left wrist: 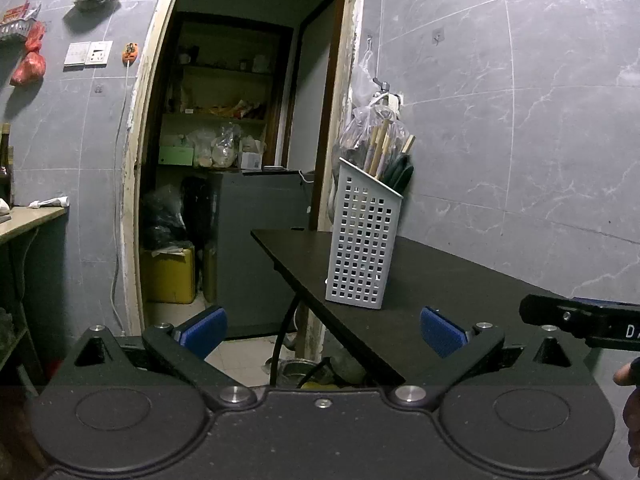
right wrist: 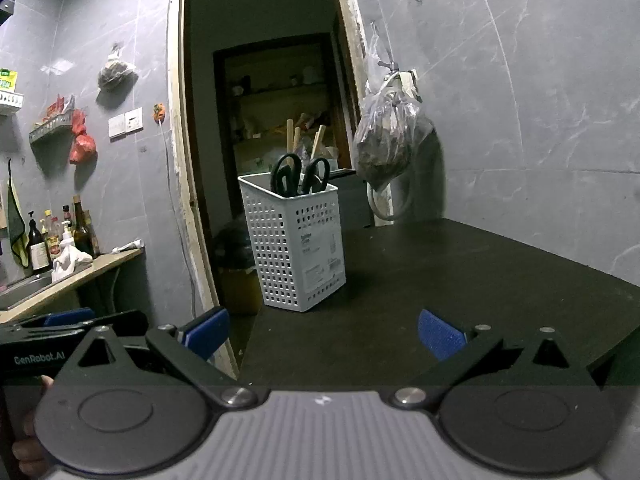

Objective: Organize utensils

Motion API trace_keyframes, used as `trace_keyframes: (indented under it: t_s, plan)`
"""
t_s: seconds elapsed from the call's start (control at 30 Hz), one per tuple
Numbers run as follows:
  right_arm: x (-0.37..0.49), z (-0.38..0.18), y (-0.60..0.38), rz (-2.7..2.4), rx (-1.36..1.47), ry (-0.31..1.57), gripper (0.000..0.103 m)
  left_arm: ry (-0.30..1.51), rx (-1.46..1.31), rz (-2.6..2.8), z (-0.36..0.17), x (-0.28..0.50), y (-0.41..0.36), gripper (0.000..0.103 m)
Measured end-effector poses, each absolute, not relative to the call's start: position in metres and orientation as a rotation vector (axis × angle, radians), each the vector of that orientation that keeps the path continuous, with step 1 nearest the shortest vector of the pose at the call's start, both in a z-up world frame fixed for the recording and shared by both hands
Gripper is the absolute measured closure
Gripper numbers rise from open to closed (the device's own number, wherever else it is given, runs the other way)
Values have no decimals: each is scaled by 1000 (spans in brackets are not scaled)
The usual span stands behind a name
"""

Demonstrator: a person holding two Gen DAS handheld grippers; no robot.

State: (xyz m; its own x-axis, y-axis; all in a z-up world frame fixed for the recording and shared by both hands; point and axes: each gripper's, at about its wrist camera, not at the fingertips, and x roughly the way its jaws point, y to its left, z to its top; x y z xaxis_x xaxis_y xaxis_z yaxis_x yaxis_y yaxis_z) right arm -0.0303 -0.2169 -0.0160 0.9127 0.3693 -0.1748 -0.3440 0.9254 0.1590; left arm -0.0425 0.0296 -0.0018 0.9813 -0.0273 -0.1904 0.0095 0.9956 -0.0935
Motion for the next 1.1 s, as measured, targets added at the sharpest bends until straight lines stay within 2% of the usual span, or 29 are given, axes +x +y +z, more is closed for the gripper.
trace_keyframes:
  t_s: [1.1]
  plan:
    - [-27,-20,-217,369,115,218,0,201,-89,-20,-3,-44,27,1]
